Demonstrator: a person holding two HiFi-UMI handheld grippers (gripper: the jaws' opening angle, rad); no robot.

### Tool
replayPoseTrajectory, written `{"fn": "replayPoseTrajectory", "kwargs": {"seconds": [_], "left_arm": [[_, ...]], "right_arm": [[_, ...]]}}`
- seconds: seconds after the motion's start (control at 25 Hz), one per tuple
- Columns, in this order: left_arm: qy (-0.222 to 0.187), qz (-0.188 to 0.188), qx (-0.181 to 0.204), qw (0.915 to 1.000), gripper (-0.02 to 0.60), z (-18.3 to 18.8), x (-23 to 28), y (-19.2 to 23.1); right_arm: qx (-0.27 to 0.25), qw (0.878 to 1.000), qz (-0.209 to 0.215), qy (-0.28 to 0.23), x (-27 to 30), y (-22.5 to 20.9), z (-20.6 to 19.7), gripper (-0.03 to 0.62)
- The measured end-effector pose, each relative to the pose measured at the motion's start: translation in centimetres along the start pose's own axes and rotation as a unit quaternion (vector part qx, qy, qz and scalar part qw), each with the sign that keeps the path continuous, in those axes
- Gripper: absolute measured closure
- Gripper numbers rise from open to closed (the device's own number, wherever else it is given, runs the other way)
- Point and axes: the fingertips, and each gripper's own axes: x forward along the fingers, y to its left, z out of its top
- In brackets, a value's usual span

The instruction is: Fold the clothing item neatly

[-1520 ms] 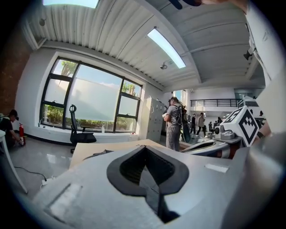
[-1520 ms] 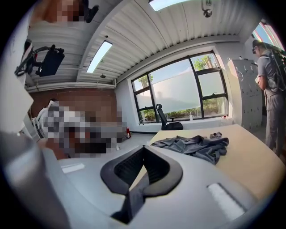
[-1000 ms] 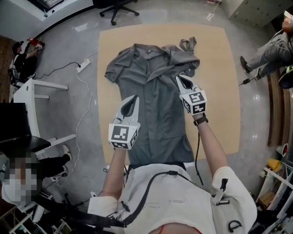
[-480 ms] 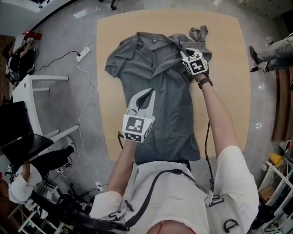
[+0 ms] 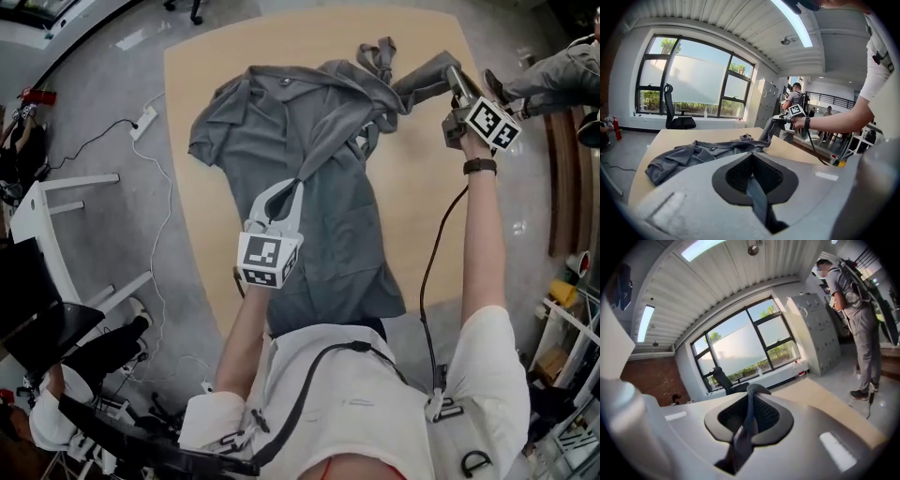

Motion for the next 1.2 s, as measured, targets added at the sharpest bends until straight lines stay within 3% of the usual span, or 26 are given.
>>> {"fn": "replayPoseTrajectory", "kwargs": {"seconds": [0.16,0.32,0.44,0.56,0.68,0.88,1.04,1.2], "left_arm": [[0.005,-0.012,-0.003,0.9999,0.581,-0.7,0.4,-1.2],[0.009,-0.013,-0.002,0.9999,0.581,-0.8,0.3,-1.7],[0.01,-0.006,0.0,0.9999,0.581,-0.5,0.1,-1.4],[0.005,0.001,0.002,1.0,0.581,-0.1,-0.5,-1.4],[-0.005,0.01,0.001,0.9999,0.581,0.0,-2.0,-0.9],[-0.026,0.045,-0.029,0.9983,0.581,-0.6,-6.1,1.3],[-0.041,0.08,-0.052,0.9946,0.581,-1.7,-10.0,4.1],[-0.049,0.123,-0.073,0.9886,0.581,-3.5,-14.1,7.7]], "right_arm": [[-0.003,0.997,-0.069,-0.04,-5.6,-6.7,5.1,0.563],[0.005,0.987,-0.149,-0.062,-10.6,-11.5,7.4,0.563],[0.046,0.979,-0.187,-0.064,-12.2,-13.2,6.9,0.563],[0.084,0.975,-0.196,-0.065,-12.5,-11.9,6.0,0.563],[0.129,0.976,-0.156,-0.085,-12.1,-6.5,6.0,0.563],[0.184,0.978,-0.008,-0.1,-10.4,9.8,5.2,0.565],[0.146,0.983,0.084,-0.074,-9.4,24.6,1.6,0.566],[0.068,0.988,0.135,-0.014,-8.3,36.6,-7.1,0.551]]}}
